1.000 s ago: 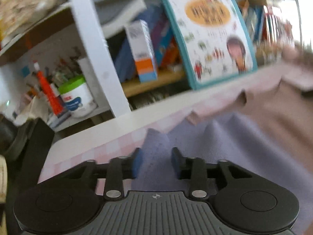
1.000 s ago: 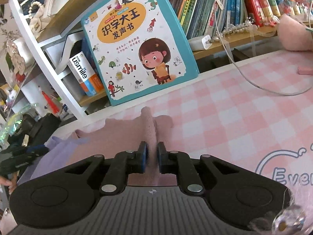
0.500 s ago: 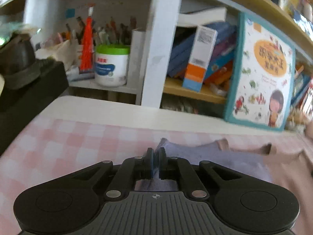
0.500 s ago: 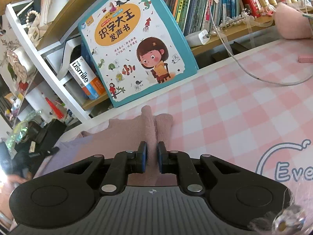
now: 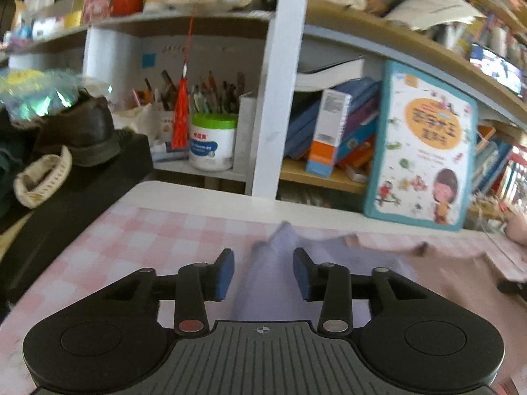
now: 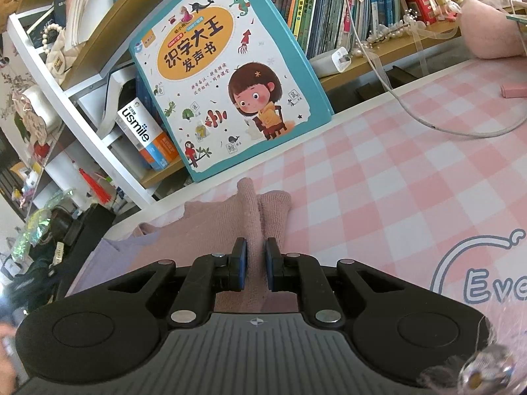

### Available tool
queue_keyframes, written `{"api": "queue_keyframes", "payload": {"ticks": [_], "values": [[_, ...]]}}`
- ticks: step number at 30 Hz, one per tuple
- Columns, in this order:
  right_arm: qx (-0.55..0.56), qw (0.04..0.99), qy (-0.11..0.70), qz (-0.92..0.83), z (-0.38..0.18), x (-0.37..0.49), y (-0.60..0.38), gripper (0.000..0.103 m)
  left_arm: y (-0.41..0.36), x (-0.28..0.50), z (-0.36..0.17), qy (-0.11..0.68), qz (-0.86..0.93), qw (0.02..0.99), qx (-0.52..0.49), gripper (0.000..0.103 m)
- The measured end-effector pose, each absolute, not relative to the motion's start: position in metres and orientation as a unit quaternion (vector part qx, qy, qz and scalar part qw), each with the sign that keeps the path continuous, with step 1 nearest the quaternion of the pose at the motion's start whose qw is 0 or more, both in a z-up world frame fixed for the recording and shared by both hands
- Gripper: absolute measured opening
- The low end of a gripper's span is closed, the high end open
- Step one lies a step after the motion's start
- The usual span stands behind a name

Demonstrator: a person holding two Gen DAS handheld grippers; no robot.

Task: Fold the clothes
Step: 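Open both grippers and release the folded sweater edges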

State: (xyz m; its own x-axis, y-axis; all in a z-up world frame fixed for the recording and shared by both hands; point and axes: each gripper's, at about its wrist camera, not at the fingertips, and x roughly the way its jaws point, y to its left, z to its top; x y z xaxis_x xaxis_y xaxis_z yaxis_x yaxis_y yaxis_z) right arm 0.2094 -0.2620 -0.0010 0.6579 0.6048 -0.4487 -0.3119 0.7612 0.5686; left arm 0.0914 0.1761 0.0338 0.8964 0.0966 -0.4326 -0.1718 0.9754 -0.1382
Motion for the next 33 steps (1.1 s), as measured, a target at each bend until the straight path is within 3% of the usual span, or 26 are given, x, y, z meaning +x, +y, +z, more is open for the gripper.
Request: {"api": "queue_keyframes", "payload": {"ticks": [2, 9, 11, 18, 20, 24, 26, 31, 33], "values": [[0.227, 0.882, 0.321, 0.26, -0.001, 0.209, -0.262, 0.01, 0.167, 0.07, 0.038, 0.208, 0.067, 0.972, -0.087, 0.054], [0.221, 0.885, 0.32, 0.257, 0.0, 0.209, -0.261, 0.01, 0.144, 0.003, 0.027, 0.212, 0.06, 0.965, -0.142, 0.059], [0.216, 0.887, 0.319, 0.255, 0.0, 0.208, -0.259, 0.01, 0.142, -0.011, 0.023, 0.225, 0.064, 0.96, -0.155, 0.066], [0.204, 0.886, 0.328, 0.257, 0.005, 0.211, -0.261, 0.013, 0.161, -0.044, 0.02, 0.251, 0.047, 0.93, -0.264, 0.069], [0.198, 0.886, 0.332, 0.257, 0.012, 0.209, -0.266, 0.018, 0.164, -0.051, 0.023, 0.24, 0.053, 0.929, -0.275, 0.075], [0.156, 0.891, 0.32, 0.281, 0.031, 0.19, -0.272, 0.019, 0.163, -0.051, 0.023, 0.236, 0.07, 0.93, -0.274, 0.076], [0.128, 0.89, 0.313, 0.306, 0.038, 0.176, -0.273, 0.034, 0.163, -0.047, 0.021, 0.238, 0.08, 0.928, -0.275, 0.076], [0.066, 0.877, 0.312, 0.358, 0.038, 0.145, -0.267, 0.057, 0.164, -0.035, 0.019, 0.209, 0.108, 0.923, -0.305, 0.076], [0.066, 0.872, 0.317, 0.366, 0.033, 0.143, -0.267, 0.061, 0.166, -0.026, 0.016, 0.21, 0.101, 0.916, -0.326, 0.077]]}}
